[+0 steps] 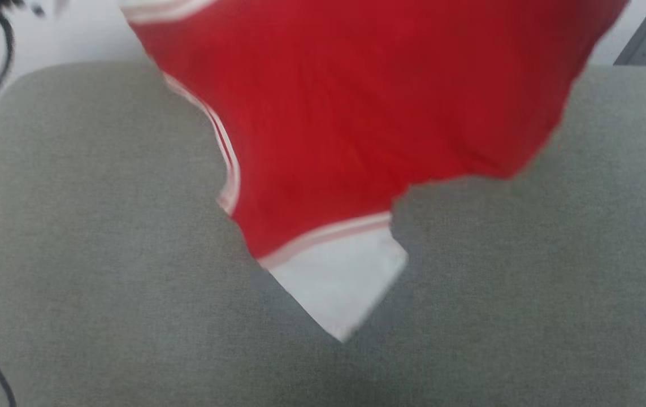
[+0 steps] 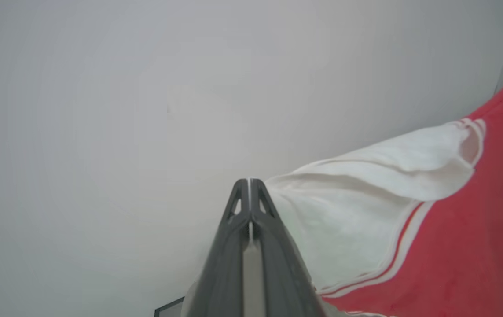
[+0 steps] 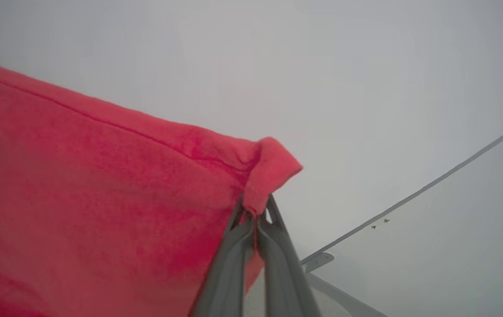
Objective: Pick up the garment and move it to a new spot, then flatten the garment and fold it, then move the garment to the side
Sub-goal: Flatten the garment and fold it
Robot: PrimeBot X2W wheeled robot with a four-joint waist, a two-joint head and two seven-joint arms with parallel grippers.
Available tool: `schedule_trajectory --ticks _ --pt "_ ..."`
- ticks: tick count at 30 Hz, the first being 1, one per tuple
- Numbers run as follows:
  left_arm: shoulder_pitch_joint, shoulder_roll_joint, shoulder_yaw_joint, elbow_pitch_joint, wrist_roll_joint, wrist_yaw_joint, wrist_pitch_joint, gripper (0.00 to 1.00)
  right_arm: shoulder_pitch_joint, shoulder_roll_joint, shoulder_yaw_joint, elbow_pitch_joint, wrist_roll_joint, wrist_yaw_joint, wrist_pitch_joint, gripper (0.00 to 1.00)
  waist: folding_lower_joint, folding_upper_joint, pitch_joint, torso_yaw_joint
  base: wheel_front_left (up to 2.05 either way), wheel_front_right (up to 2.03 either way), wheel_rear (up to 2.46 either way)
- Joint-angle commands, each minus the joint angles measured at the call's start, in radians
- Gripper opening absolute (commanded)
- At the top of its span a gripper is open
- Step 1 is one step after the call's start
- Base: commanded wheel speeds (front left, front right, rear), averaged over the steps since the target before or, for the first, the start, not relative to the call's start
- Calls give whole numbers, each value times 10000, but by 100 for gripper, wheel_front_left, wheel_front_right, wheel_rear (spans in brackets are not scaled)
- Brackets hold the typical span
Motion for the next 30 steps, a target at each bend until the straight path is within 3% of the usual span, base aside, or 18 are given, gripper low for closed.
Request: schedule_trajectory --ticks 1,6,10,19,24,30 --pt "-460 -153 20 301 243 -60 -257 0 -205 123 -173 214 -195 -23 -243 0 0 0 280 -89 0 0 0" --pt "-1548 -478 21 1085 662 -56 -972 0 -725 476 -596 739 -745 -23 -774 0 0 0 943 -183 0 0 0" --pt "-2663 -864 68 1845 1204 143 -1972 0 -1423 840 -1290 1540 -1519 -23 -1848 0 0 0 1771 -249 0 0 0" --pt "-5076 -1565 281 3365 2457 1293 -4880 0 -3199 1699 -3265 3812 -3870 -23 -5181 0 0 0 3734 -268 0 0 0" --pt "-5770 -1896 492 3919 2811 1981 -6993 0 -3717 1904 -4239 4501 -5229 -23 -6082 0 0 0 4382 -103 0 0 0" --pt "-5002 -2366 358 4592 2475 1583 -7634 0 -2883 2285 -4839 4794 -6278 -23 -6176 0 0 0 4411 193 0 0 0"
